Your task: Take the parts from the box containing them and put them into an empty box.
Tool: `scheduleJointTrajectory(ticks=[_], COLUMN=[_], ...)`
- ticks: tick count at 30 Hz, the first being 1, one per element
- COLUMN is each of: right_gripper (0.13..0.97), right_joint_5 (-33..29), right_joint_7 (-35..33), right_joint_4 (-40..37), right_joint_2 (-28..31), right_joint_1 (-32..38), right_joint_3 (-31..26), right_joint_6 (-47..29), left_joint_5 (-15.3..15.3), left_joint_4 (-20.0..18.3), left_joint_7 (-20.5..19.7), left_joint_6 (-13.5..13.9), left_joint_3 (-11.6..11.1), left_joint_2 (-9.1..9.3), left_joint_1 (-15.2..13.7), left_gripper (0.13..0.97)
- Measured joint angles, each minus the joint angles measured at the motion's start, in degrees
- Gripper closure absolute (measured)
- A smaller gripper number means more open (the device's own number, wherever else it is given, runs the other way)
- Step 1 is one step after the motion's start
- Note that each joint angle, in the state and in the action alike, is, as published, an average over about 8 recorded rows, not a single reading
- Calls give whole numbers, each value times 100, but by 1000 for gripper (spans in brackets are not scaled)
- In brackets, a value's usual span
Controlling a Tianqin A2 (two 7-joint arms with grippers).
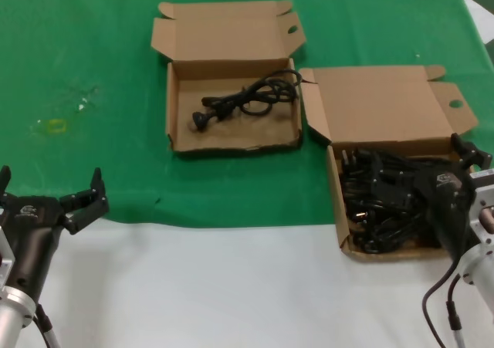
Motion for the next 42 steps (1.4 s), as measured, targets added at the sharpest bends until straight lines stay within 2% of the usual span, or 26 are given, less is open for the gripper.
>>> scheduleJointTrajectory(ticks=[42], right_gripper=[129], right_joint_5=[0], right_joint_7=[0], right_joint_4=[0], right_joint_2=[0], right_joint_1=[0], right_joint_3=[0], right_joint_6=[0], left_joint_5=[0], left_joint_4=[0], left_joint_7=[0], left_joint_6=[0], left_joint_3=[0], left_joint_2=[0], left_joint_1=[0], left_gripper=[132])
